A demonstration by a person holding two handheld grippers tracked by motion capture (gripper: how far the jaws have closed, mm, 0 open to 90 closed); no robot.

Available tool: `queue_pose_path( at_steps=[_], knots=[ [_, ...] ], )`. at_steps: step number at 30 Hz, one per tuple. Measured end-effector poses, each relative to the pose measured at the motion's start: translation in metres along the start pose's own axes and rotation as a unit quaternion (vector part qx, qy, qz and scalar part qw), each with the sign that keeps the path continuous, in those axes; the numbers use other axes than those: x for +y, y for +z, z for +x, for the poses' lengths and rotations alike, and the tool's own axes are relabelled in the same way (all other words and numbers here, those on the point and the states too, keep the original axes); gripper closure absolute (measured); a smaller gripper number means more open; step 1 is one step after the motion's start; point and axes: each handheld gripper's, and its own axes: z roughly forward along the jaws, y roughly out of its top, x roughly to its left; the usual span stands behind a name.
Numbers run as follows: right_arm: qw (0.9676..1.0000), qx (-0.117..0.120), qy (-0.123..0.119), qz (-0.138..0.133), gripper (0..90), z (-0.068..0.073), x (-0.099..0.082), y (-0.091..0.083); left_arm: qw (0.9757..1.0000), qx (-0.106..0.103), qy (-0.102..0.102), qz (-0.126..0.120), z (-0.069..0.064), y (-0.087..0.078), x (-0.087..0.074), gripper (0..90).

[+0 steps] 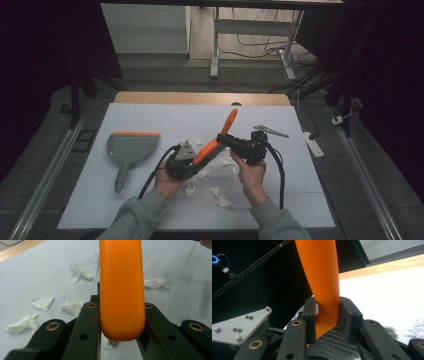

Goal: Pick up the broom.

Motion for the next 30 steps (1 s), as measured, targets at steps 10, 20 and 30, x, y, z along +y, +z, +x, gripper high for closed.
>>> queue_pose_path(
  at_steps=[10, 20, 30],
  knots=[
    [0.9989, -0.020, -0.037, 0.023, 44.4, 0.001, 0.006, -0.007, 0.9990, -0.026, -0.002, 0.036, 0.020, -0.016, 0.000, 80.1],
    [0.9839, -0.024, -0.131, 0.120, 40.9, 0.005, 0.008, -0.018, 0.9960, -0.052, 0.012, 0.072, 0.027, -0.029, 0.002, 80.0],
    [0.9718, -0.021, -0.183, 0.147, 39.9, 0.011, 0.010, -0.037, 0.9937, -0.067, 0.018, 0.088, 0.034, -0.044, 0.005, 79.9]
  ],
)
